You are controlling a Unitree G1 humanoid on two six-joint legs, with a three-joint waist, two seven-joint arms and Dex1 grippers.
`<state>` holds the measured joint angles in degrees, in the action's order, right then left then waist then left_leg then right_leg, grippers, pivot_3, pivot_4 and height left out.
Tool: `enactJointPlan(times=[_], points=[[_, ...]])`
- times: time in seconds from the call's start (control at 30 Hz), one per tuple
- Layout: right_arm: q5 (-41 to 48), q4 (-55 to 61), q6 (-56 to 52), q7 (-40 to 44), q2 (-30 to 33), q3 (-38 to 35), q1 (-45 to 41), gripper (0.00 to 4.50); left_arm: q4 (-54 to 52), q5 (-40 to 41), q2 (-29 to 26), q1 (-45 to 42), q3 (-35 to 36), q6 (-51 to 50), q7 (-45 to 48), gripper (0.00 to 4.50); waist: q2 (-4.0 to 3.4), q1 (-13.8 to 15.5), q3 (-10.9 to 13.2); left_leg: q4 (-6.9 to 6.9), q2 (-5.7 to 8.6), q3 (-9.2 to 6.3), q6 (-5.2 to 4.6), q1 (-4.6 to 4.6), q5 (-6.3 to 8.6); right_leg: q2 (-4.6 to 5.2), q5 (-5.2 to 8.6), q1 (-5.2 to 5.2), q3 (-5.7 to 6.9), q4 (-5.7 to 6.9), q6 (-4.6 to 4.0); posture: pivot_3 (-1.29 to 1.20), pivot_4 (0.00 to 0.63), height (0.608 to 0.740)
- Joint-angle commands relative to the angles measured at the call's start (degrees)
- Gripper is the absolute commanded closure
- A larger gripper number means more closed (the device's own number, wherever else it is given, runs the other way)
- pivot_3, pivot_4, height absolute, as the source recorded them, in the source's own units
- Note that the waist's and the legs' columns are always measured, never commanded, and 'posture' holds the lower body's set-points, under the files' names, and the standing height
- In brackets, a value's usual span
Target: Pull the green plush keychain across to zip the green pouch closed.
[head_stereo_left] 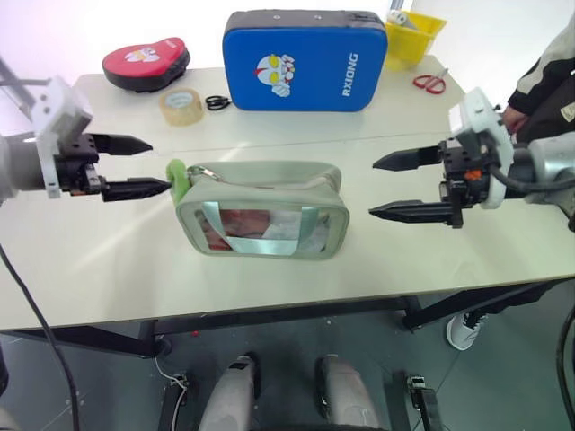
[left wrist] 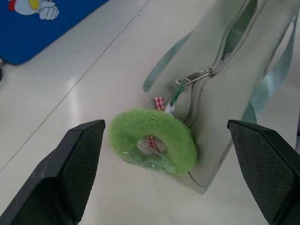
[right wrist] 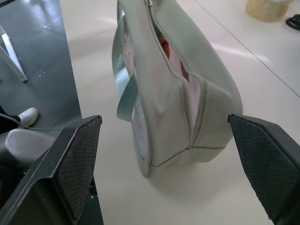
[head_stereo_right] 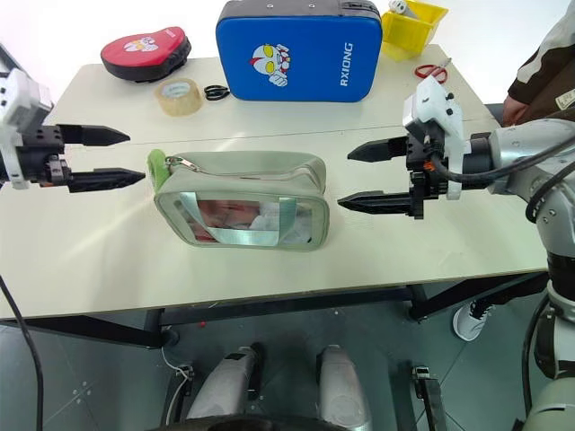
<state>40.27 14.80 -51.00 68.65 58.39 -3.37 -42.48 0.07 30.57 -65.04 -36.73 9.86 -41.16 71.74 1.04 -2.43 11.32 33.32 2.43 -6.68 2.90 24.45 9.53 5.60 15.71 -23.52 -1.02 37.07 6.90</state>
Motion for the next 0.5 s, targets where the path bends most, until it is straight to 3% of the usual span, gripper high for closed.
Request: enactJointPlan(times=[0.03, 0.5], points=[[1.29, 1.76, 0.01, -0.61, -0.12, -1.61, -0.47, 0.0, -1.88, 0.98, -1.38, 0.16, 2.52, -0.91, -0.7, 0.04, 0.0, 0.0, 0.0, 0.01, 0.0, 0.0, 0.0, 0.0, 0.0, 0.0, 0.0, 0.01, 0.0, 0.0, 0.0, 0.0, 0.15, 0.74], [-0.66, 3.46, 2.25, -2.85, -4.83, 3.68, -4.03, 0.0, -3.76, 2.91, -0.63, 2.01, 3.64, -0.77, -0.97, 0.04, 0.0, -0.09, 0.0, 0.02, -0.02, 0.01, 0.0, -0.02, 0.0, -0.02, 0.0, 0.0, 0.0, 0.05, 0.0, 0.0, 0.15, 0.74]])
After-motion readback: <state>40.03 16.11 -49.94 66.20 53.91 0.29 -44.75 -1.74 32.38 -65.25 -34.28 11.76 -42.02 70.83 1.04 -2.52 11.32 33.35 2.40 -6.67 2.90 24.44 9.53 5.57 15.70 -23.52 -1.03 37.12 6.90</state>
